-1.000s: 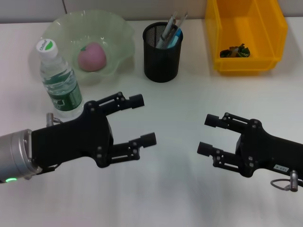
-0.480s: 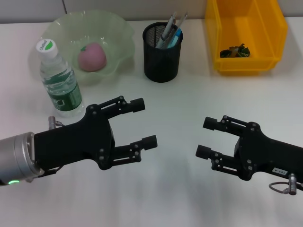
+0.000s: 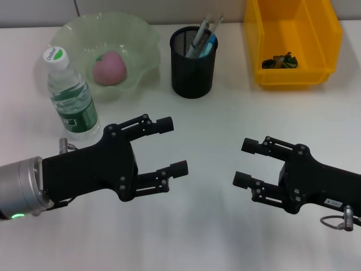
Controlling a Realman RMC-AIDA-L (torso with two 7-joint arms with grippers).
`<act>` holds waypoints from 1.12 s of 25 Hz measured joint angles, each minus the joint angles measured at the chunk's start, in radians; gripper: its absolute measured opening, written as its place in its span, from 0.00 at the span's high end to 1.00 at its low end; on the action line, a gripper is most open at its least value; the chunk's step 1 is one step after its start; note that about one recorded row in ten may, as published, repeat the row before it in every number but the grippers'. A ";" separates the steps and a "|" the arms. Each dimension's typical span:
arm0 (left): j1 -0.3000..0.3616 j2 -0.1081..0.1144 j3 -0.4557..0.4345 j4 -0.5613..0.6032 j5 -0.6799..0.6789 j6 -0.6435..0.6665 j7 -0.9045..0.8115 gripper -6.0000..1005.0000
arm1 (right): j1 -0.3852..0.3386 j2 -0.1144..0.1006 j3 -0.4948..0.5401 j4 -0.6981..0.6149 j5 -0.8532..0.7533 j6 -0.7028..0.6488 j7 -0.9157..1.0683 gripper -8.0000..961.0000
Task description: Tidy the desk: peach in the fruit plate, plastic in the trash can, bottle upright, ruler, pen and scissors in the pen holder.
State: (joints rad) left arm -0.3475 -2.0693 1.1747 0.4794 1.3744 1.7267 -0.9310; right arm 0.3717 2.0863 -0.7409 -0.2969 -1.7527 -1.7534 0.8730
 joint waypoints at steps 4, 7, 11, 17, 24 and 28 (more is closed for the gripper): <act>-0.002 0.000 0.000 0.000 -0.001 -0.008 0.000 0.22 | 0.011 0.002 0.003 0.010 0.001 0.000 0.004 0.28; -0.006 0.000 0.000 0.001 -0.001 -0.008 0.000 0.22 | 0.017 0.002 0.008 0.026 0.001 -0.001 0.006 0.28; -0.007 0.000 -0.003 0.001 -0.001 -0.007 0.000 0.22 | 0.021 0.002 0.009 0.034 0.002 -0.001 0.006 0.28; -0.008 0.002 -0.007 0.002 -0.001 -0.009 0.000 0.22 | 0.024 0.002 0.009 0.035 0.004 -0.001 0.009 0.28; -0.008 0.002 -0.007 0.002 0.000 -0.009 0.000 0.22 | 0.024 0.001 0.009 0.038 0.012 -0.001 0.011 0.28; -0.008 0.002 -0.007 0.002 0.000 -0.009 0.000 0.22 | 0.024 0.001 0.009 0.048 0.014 -0.001 0.010 0.28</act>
State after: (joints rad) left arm -0.3559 -2.0677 1.1673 0.4817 1.3744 1.7177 -0.9312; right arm 0.3957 2.0876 -0.7323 -0.2486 -1.7383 -1.7548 0.8829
